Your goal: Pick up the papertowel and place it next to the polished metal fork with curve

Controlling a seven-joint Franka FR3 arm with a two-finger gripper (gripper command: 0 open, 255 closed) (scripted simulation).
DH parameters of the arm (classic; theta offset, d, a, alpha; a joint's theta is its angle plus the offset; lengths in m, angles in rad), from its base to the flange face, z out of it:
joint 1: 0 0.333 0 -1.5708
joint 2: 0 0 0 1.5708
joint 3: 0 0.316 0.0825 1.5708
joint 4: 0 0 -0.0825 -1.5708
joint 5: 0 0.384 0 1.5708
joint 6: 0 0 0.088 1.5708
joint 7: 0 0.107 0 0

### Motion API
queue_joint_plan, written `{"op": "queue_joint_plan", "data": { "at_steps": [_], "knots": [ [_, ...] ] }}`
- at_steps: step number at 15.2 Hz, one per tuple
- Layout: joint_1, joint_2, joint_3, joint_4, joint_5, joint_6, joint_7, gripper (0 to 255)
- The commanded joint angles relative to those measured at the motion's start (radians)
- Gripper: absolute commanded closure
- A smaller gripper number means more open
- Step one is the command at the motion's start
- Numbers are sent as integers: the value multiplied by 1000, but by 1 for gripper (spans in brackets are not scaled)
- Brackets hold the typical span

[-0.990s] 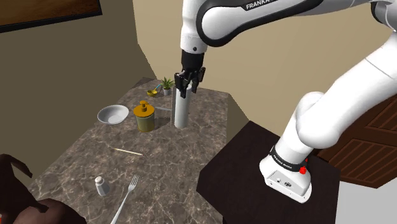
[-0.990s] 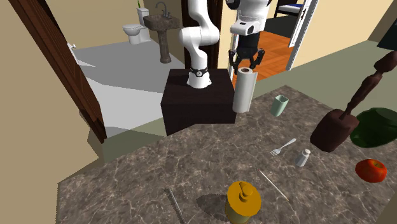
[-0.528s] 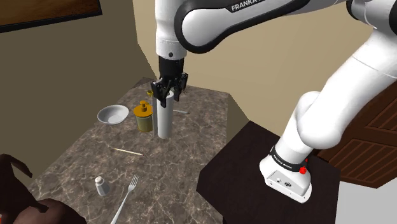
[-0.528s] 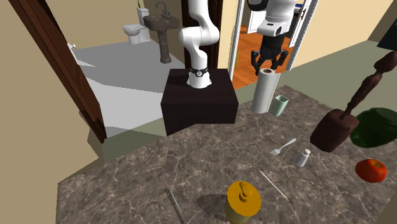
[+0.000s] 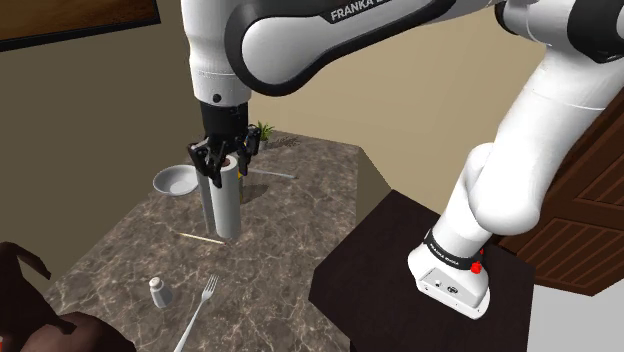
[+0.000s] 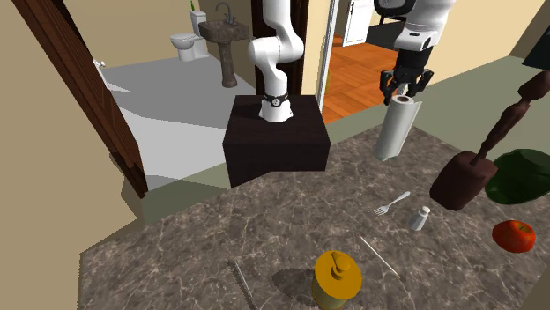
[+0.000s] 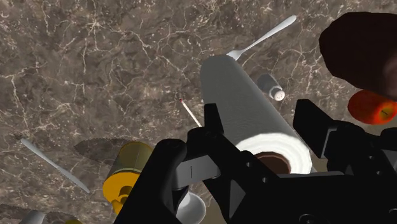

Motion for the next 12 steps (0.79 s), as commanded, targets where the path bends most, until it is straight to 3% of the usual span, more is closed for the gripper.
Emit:
{"op": "queue_joint_plan", "data": {
  "at_steps": [1, 12],
  "knots": [
    [4, 13, 3, -9, -6, 21, 10, 255],
    [8, 73, 4, -96, -35, 163, 29, 255]
  ]
}}
